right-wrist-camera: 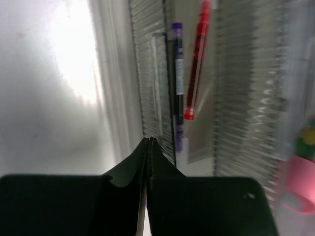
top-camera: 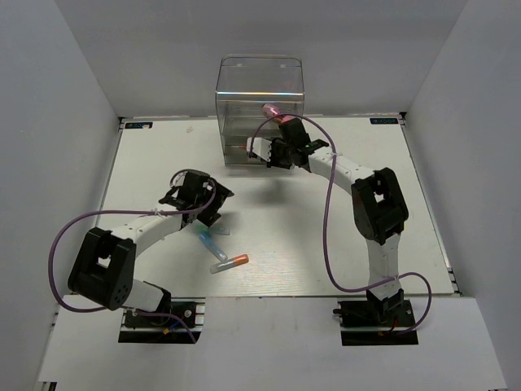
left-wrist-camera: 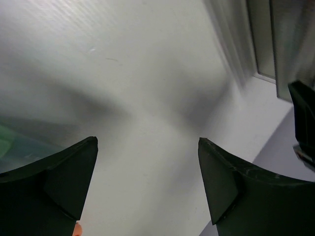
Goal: Sort the stationery into containers
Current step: Close the drawer in the storage box.
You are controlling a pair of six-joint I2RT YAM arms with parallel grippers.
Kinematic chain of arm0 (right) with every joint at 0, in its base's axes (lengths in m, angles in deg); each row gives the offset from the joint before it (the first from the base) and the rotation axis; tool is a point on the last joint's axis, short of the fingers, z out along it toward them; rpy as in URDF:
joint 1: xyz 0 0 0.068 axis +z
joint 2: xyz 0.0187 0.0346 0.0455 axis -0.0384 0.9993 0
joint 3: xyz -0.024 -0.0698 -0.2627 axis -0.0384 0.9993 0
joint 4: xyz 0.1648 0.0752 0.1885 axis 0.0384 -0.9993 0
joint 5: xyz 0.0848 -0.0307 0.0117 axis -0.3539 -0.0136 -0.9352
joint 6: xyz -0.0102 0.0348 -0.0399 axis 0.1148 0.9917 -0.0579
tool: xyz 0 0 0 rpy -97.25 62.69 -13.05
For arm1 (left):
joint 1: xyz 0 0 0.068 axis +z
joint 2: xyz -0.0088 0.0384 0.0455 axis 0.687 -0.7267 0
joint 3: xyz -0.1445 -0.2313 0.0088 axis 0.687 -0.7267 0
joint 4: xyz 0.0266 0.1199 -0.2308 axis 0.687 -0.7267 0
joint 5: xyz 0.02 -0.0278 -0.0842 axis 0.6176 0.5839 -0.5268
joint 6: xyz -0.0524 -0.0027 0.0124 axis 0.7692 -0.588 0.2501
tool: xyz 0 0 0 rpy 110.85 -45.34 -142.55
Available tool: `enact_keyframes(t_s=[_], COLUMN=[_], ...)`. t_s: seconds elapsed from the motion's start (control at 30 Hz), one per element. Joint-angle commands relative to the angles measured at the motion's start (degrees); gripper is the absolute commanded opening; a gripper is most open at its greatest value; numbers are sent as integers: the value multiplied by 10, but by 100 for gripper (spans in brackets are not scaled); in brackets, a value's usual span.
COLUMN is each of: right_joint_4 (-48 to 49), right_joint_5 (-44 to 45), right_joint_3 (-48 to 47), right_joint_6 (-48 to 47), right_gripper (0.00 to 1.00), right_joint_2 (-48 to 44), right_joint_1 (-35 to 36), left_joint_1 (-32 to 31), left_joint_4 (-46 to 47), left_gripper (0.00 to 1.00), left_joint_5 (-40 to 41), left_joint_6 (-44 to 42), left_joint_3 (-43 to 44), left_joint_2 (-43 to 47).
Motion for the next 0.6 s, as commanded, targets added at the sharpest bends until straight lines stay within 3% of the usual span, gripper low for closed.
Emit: enact_keyframes(t_s=[0.0,0.13,0.4,0.57], right_joint_4=[94,119,138,143], right_joint_5=[56,82,103,117], right_joint_3=[-7,-12,-34,-56], right_joint_6=[29,30,29,27], right_gripper=[0,0,0,0], right_joint_2=[2,10,33,50], right_joint_1=[0,0,-2,-3], left_joint_1=[3,3,3,3], left_joint_4=[122,162,266,344], left_gripper=[92,90,69,62], left_joint_5=[-35,-35,-41,-46], left_joint_6=[-58,-63,-58,-52], left_joint_3=[-21,2,74,110], left_joint_2=[27,-6,-124,-192])
